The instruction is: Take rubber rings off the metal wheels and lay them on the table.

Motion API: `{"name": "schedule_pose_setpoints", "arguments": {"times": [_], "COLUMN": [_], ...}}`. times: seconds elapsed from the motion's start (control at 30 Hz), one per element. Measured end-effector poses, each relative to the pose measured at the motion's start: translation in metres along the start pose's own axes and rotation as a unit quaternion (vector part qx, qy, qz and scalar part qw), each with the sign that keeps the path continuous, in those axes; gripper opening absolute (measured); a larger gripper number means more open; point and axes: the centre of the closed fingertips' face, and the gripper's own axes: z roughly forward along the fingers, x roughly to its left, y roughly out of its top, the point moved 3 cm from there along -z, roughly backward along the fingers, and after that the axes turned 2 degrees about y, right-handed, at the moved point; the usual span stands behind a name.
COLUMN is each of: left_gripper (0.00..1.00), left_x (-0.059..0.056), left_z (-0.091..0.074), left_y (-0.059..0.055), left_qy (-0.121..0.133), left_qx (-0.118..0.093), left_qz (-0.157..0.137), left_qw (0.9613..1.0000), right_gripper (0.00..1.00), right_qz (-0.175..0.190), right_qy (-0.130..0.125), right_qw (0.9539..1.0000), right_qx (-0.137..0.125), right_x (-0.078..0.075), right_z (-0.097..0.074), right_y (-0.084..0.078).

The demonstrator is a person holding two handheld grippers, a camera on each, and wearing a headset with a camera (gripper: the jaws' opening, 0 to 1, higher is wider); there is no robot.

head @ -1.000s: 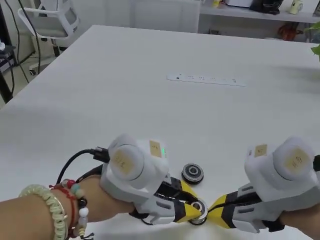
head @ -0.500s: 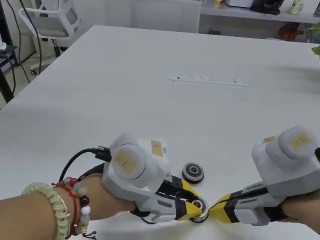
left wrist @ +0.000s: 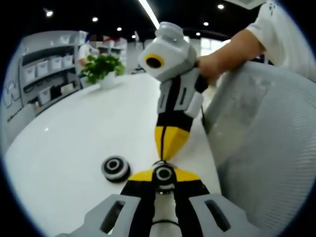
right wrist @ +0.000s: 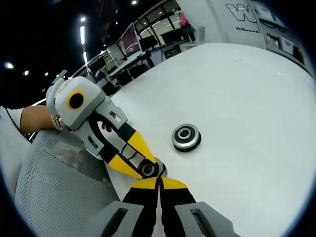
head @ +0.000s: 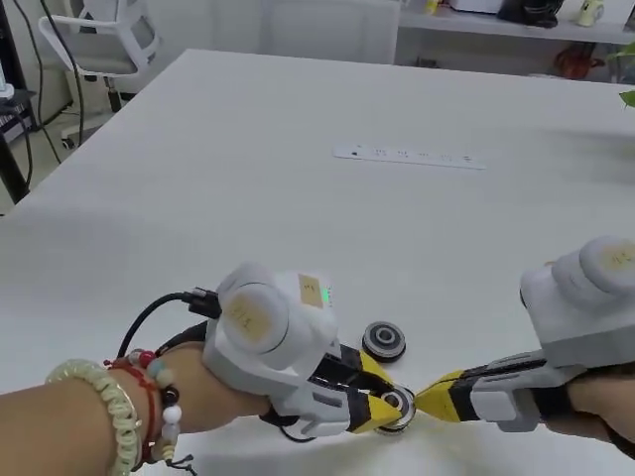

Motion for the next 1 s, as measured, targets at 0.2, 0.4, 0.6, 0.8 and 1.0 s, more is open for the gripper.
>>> {"name": "schedule_pose_setpoints", "arguments": {"times": [0.2,0.4,0.6,0.8,1.0], "left_gripper": [0.14,0.14,0.14,0.14,0.14], "left_x": [0.000,0.000,0.000,-0.001,-0.001], "left_z": [0.000,0.000,0.000,0.000,0.000], "left_y": [0.000,0.000,0.000,0.000,0.000], "left_qy": [-0.001,-0.001,-0.002,-0.003,-0.004], "left_qx": [0.001,0.001,0.000,-0.002,-0.002], "left_qz": [0.001,0.002,0.001,0.002,0.003], "left_qw": [1.0000,1.0000,1.0000,1.0000,1.0000], "right_gripper": [0.00,0.00,0.00,0.00,0.00], "right_qz": [0.020,0.020,0.027,0.044,0.047], "right_qy": [0.011,0.015,0.021,0.028,0.036], "right_qw": [0.9997,0.9997,0.9994,0.9985,0.9980], "right_qx": [-0.005,-0.007,-0.011,-0.016,-0.020], "right_x": [0.005,0.011,0.013,0.015,0.018], "right_z": [0.001,0.002,0.002,0.001,0.001], "right_y": [0.002,0.003,0.005,0.005,0.007]}}
